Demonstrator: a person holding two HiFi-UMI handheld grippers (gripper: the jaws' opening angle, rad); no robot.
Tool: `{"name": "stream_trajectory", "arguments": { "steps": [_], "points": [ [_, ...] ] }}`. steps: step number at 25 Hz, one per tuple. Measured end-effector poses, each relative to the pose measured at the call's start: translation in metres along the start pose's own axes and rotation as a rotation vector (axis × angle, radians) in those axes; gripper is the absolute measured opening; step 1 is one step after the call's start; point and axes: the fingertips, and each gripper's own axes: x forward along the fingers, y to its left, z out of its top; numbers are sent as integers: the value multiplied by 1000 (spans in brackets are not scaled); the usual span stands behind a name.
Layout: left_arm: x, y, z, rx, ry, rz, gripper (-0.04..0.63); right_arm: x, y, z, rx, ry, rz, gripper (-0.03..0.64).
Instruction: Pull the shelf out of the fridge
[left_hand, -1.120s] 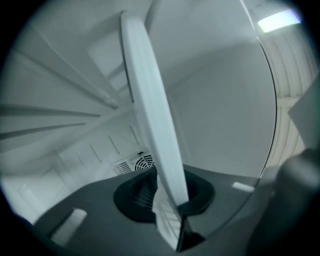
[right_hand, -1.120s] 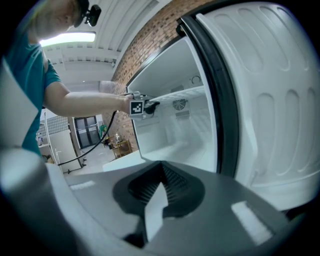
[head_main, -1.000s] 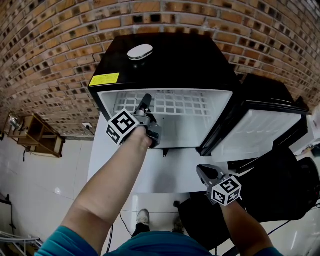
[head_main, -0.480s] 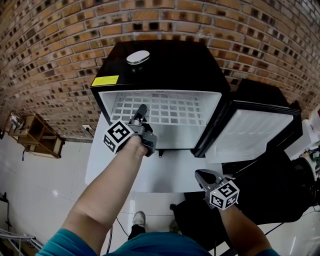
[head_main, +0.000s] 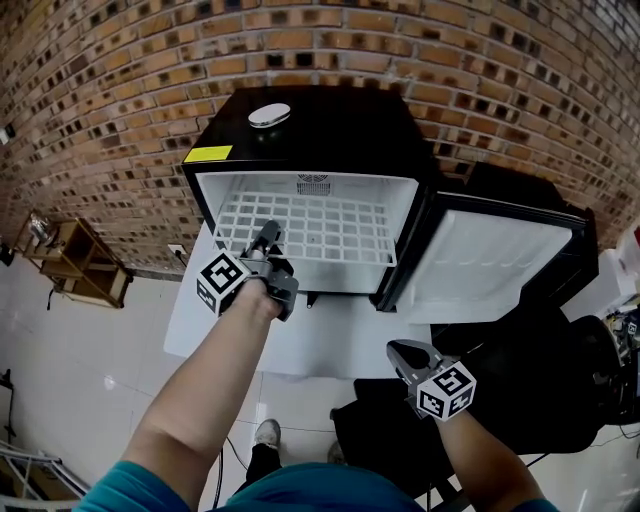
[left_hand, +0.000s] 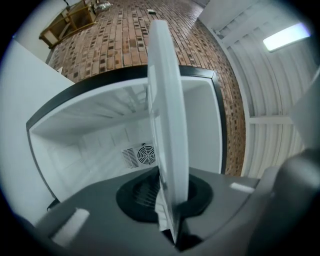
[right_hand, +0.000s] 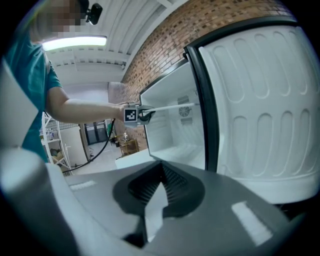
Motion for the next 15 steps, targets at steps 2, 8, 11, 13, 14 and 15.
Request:
{"name": "stream_trajectory", "arguments": {
  "steps": [2,8,11,13,14,15],
  "points": [
    [-8,-2,-3,-2,-10,1,6,-7,0,1,-10,-1,15,3],
    [-53,-8,-21,-17,-44,-23,5,-30,6,-14,-32,-8,30,3],
    [-72,-8,-29,4,-16,-14,5,-37,14,-16,-31,-6,25,3],
    [-86,-4,-32,-17,7,-7,5,-41,18,-17,-31,1,9,3],
    [-94,-2,-32,-30,14,-6,5,-42,21,-17,-30,2,-1,3],
    [-103,0,-32,-37,22,-5,3,-43,23,-16,-29,2,-13,3]
  ]
}}
